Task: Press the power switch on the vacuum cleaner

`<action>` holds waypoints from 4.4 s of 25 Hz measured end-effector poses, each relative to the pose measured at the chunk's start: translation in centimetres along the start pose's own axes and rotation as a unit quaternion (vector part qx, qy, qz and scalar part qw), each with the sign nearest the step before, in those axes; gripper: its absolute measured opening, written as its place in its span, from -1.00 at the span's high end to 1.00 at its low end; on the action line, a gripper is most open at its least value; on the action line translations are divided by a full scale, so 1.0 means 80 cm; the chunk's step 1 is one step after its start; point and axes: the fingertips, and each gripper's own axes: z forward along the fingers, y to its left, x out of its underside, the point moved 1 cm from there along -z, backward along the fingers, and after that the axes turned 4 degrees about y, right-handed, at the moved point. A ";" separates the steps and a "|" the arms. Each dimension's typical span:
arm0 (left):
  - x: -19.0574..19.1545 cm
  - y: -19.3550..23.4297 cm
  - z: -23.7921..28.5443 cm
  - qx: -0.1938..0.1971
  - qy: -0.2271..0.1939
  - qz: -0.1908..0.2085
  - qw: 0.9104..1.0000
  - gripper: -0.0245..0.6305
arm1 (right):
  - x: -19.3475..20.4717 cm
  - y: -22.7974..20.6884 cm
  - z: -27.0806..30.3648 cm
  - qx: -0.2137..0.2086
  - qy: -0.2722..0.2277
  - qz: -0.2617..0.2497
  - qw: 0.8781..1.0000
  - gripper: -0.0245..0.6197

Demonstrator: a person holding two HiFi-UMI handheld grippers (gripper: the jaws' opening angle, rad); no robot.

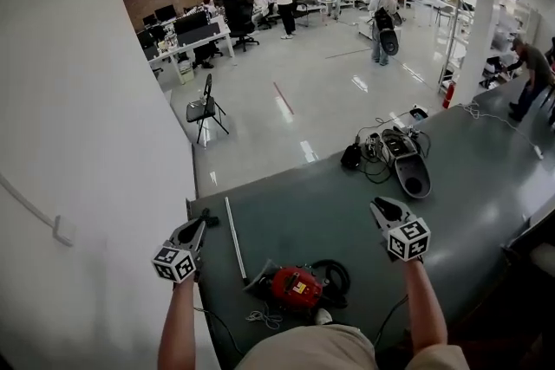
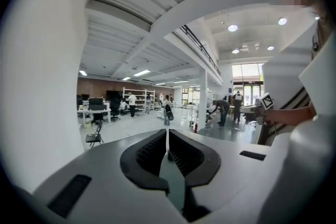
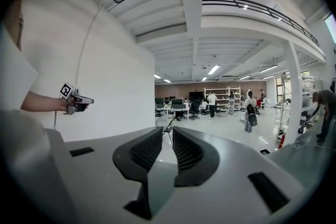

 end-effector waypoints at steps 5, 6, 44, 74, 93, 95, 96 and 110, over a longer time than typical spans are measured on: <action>0.049 0.041 -0.025 -0.073 0.018 -0.020 0.997 0.90 | 0.059 -0.073 -0.015 0.017 0.039 0.007 0.999 0.78; 0.062 0.041 -0.031 -0.081 0.029 -0.016 0.996 0.90 | 0.069 -0.076 -0.018 0.012 0.049 0.013 0.999 0.78; 0.198 -0.300 0.220 0.133 0.139 -0.076 0.978 0.90 | 0.173 0.130 0.111 -0.213 0.151 -0.065 0.963 0.78; 0.233 -0.192 0.160 0.021 0.069 -0.102 0.992 0.90 | 0.200 0.237 0.201 -0.130 0.102 -0.049 0.985 0.78; 0.272 -0.132 0.142 0.033 0.105 -0.110 0.988 0.90 | 0.222 0.261 0.214 -0.062 0.135 -0.067 0.987 0.89; 0.267 -0.129 0.136 0.036 0.099 -0.113 0.988 0.90 | 0.211 0.265 0.210 -0.061 0.125 -0.064 0.988 0.89; 0.263 -0.128 0.133 0.037 0.097 -0.115 0.988 0.90 | 0.205 0.266 0.208 -0.062 0.121 -0.062 0.989 0.89; 0.256 -0.168 0.130 0.068 0.103 -0.107 0.987 0.90 | 0.188 0.248 0.155 -0.070 0.090 -0.026 0.993 0.89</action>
